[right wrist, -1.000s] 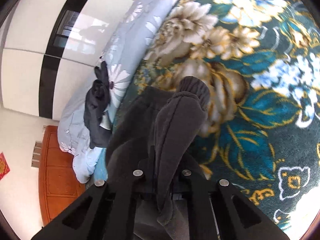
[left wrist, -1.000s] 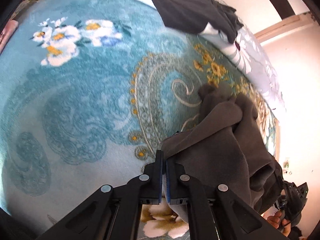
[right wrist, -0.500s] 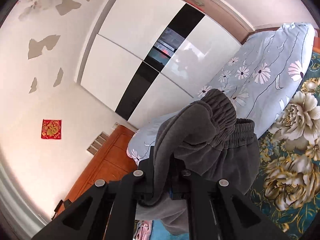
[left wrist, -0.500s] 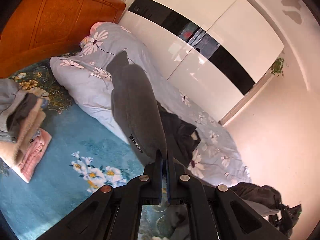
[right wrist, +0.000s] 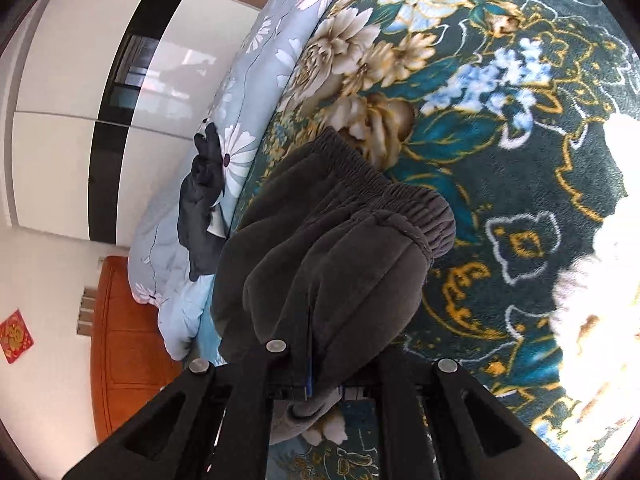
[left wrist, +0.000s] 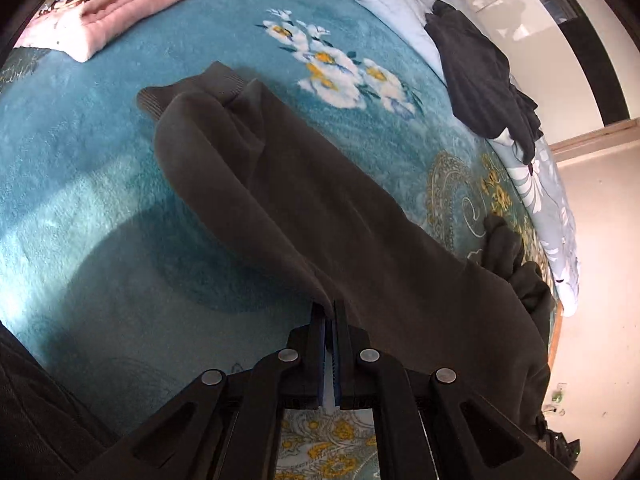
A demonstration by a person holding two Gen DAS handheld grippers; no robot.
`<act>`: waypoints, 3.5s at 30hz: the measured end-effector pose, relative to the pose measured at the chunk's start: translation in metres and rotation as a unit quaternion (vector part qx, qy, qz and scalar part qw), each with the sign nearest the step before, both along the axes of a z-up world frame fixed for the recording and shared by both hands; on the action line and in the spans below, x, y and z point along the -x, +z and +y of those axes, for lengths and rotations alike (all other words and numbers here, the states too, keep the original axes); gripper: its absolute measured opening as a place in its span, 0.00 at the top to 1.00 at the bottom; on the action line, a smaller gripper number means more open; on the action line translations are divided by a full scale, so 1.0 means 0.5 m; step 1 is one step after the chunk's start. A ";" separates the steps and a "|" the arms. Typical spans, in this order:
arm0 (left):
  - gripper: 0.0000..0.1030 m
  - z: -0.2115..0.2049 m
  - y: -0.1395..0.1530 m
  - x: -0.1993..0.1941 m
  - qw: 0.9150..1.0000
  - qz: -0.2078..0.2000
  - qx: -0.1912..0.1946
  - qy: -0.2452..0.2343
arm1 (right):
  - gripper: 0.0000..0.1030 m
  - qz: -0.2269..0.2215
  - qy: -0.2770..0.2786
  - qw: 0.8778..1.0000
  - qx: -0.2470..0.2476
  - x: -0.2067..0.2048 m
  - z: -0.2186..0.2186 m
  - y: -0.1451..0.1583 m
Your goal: Fold clothes
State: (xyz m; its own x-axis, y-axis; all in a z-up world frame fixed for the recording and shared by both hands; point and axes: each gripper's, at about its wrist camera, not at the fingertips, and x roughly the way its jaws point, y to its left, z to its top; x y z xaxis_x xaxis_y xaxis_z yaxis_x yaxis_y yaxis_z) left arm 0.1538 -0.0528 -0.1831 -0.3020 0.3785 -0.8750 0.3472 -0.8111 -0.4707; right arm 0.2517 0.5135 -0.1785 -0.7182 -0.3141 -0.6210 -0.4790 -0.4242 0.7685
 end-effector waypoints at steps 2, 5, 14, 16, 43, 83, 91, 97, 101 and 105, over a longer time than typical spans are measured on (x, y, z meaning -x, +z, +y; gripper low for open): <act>0.93 -0.009 -0.003 -0.001 1.000 -0.003 -0.007 0.005 | 0.92 -0.004 0.003 1.000 -0.017 0.005 0.007 0.009; 0.93 -0.023 -0.007 -0.003 1.000 -0.007 -0.016 0.013 | 0.92 -0.021 0.012 0.999 -0.038 0.016 0.006 0.013; 0.77 -0.095 -0.067 0.001 0.992 -0.065 -0.024 0.102 | 0.92 -0.055 0.000 0.998 -0.013 -0.003 0.002 -0.042; 0.77 -0.107 -0.075 0.008 0.992 -0.065 -0.016 0.108 | 0.92 -0.058 -0.001 0.998 -0.007 -0.005 0.002 -0.048; 0.95 -0.099 -0.067 0.108 0.999 -0.015 -0.045 -0.007 | 0.91 -0.305 -0.054 0.921 -0.236 0.115 -0.212 0.093; 0.95 -0.143 0.075 -0.031 0.991 0.032 0.104 0.081 | 0.91 -0.051 0.116 0.985 -0.121 0.032 -0.158 0.063; 0.95 -0.132 0.344 0.026 0.975 0.170 0.133 0.048 | 0.91 0.075 0.142 0.977 -0.141 0.109 -0.155 0.258; 0.95 -0.106 0.361 -0.006 0.967 0.194 0.167 0.012 | 0.92 0.140 0.121 0.969 -0.163 0.055 -0.132 0.334; 0.95 -0.096 0.151 -0.021 0.982 0.056 0.178 -0.007 | 0.91 0.031 0.111 0.982 -0.152 0.006 -0.097 0.183; 0.95 -0.068 0.048 -0.027 0.986 -0.025 0.165 -0.009 | 0.91 -0.070 0.096 0.986 -0.116 -0.061 -0.067 0.019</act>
